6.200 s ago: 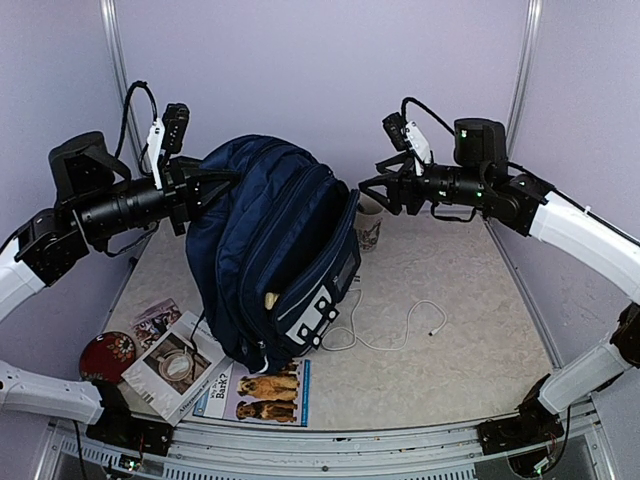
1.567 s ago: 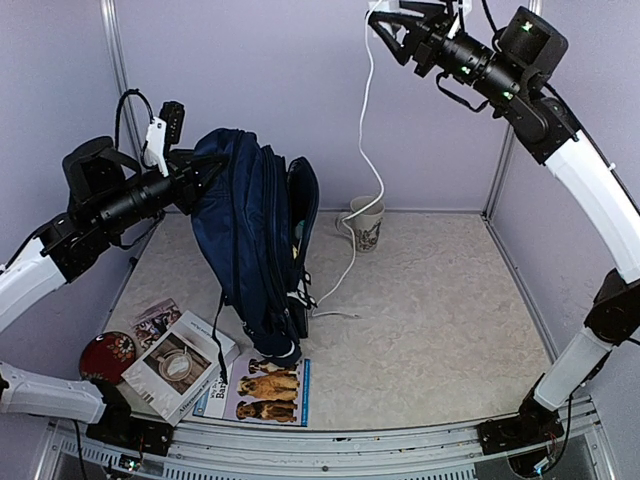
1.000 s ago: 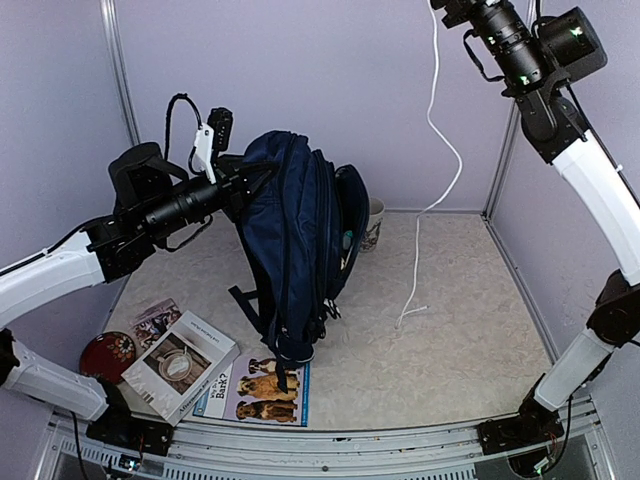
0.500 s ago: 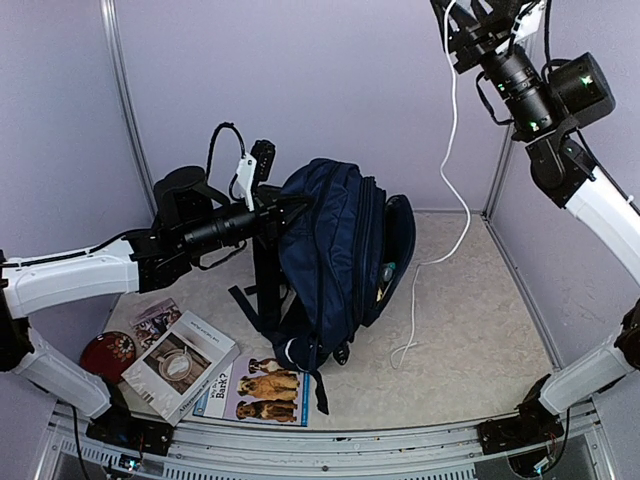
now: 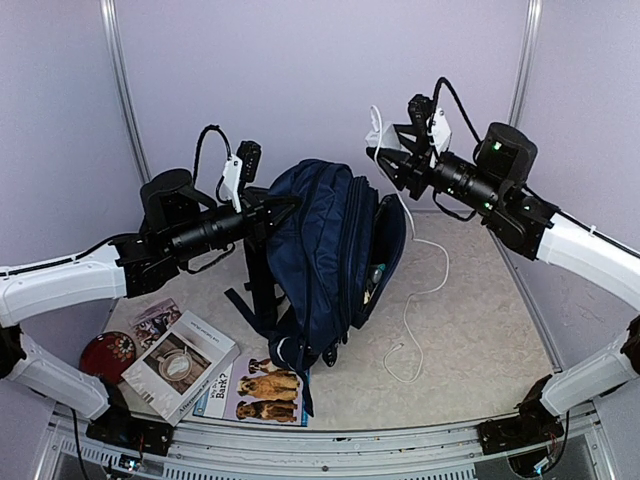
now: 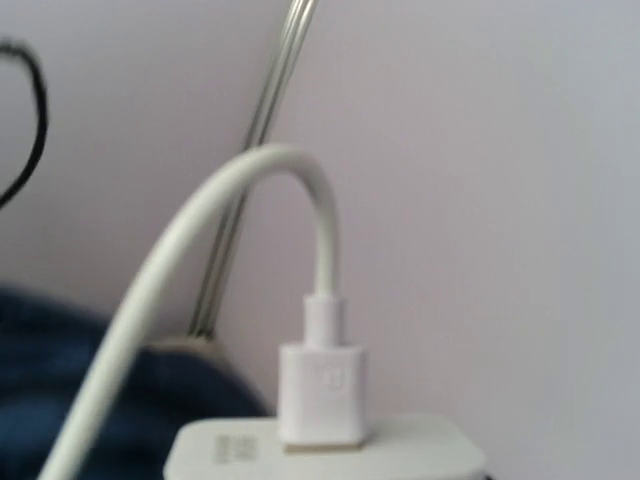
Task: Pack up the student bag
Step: Place the charger in the upper front pocket of the bag.
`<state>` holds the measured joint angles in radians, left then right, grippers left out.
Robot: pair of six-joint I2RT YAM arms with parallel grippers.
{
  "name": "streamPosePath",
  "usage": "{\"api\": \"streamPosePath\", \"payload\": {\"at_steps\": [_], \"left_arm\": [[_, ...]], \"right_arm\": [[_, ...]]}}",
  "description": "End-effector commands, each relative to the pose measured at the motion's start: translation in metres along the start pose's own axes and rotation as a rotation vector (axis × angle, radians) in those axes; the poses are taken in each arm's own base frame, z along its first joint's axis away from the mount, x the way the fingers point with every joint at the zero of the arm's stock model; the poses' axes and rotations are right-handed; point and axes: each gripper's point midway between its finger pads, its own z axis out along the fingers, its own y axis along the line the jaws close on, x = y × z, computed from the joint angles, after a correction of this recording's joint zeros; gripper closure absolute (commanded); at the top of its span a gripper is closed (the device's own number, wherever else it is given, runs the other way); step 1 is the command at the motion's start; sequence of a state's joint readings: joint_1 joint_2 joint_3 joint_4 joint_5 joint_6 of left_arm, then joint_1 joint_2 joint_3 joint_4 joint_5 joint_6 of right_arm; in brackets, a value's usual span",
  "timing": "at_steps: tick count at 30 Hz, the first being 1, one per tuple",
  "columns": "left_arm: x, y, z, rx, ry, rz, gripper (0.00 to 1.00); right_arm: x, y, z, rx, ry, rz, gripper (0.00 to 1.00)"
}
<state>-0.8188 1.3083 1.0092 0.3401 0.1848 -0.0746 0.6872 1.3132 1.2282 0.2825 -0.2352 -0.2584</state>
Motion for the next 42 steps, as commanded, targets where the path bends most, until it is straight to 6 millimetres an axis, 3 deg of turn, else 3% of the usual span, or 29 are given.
{"api": "streamPosePath", "payload": {"at_steps": [1, 7, 21, 26, 29, 32, 34, 35, 42], "left_arm": [[0.003, 0.016, -0.010, -0.070, 0.024, 0.009, 1.00], [-0.009, 0.025, -0.018, -0.111, -0.003, 0.015, 1.00], [-0.039, 0.035, -0.039, -0.176, -0.063, 0.057, 1.00], [-0.056, 0.032, -0.045, -0.171, -0.091, 0.069, 1.00], [-0.062, 0.032, -0.046, -0.176, -0.100, 0.080, 1.00], [-0.064, 0.032, -0.048, -0.182, -0.102, 0.085, 1.00], [-0.064, 0.033, -0.048, -0.183, -0.101, 0.088, 1.00], [-0.064, 0.033, -0.048, -0.183, -0.099, 0.090, 1.00], [-0.064, 0.033, -0.048, -0.186, -0.094, 0.100, 1.00]], "right_arm": [[0.025, 0.010, -0.001, -0.060, 0.059, 0.101, 1.00], [0.068, 0.044, 0.005, -0.232, 0.196, 0.145, 1.00], [0.125, 0.078, -0.016, -0.424, 0.432, 0.146, 1.00], [0.138, 0.077, -0.014, -0.443, 0.512, 0.117, 0.81], [0.140, 0.079, -0.011, -0.478, 0.546, 0.107, 0.61], [0.134, 0.074, -0.005, -0.474, 0.552, 0.091, 0.34], [0.126, 0.071, -0.002, -0.469, 0.541, 0.083, 0.05], [0.121, 0.068, 0.000, -0.461, 0.532, 0.079, 0.00], [0.072, 0.051, 0.006, -0.415, 0.418, 0.033, 0.00]]}}
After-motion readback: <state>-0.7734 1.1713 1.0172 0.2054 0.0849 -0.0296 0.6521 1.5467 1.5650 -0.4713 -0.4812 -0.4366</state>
